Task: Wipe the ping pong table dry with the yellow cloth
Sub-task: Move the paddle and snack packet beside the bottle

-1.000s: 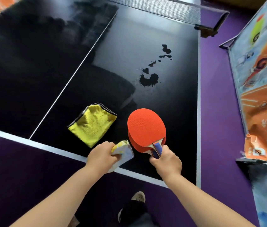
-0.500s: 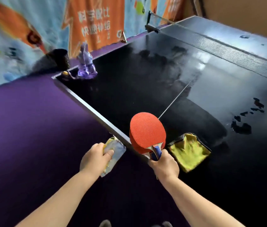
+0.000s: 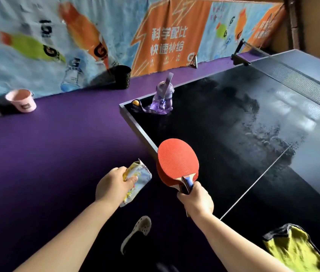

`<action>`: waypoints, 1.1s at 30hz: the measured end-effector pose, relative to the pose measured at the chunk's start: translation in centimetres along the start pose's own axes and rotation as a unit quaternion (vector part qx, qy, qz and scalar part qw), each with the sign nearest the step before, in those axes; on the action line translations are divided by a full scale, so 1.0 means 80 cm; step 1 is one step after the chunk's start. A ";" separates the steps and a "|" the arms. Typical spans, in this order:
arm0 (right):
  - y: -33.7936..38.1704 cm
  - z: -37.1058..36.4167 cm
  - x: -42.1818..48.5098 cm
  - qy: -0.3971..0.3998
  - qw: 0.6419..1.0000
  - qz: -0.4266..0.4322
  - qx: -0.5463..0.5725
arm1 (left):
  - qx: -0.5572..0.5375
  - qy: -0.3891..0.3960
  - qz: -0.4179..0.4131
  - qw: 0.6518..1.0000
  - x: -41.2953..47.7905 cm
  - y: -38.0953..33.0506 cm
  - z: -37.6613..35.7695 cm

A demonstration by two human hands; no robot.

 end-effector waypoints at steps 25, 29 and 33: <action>0.182 -0.003 0.276 0.052 0.970 -0.222 0.086 | 0.099 0.273 -0.007 0.957 0.475 -0.043 -0.071; 0.206 -0.014 0.290 0.041 0.941 -0.308 0.132 | 0.109 0.323 -0.068 0.938 0.536 -0.050 -0.094; 0.242 -0.036 0.305 0.027 0.900 -0.386 0.202 | 0.090 0.373 -0.127 0.915 0.580 -0.054 -0.112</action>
Point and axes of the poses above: each hand's wrist, its own x-axis towards the middle knuckle, its own z-axis out of the back of the hand, y = z × x, the point moved 7 cm from there along x, towards the middle knuckle, and after that the axes turned 11 degrees about -x, right-handed, at the moved point
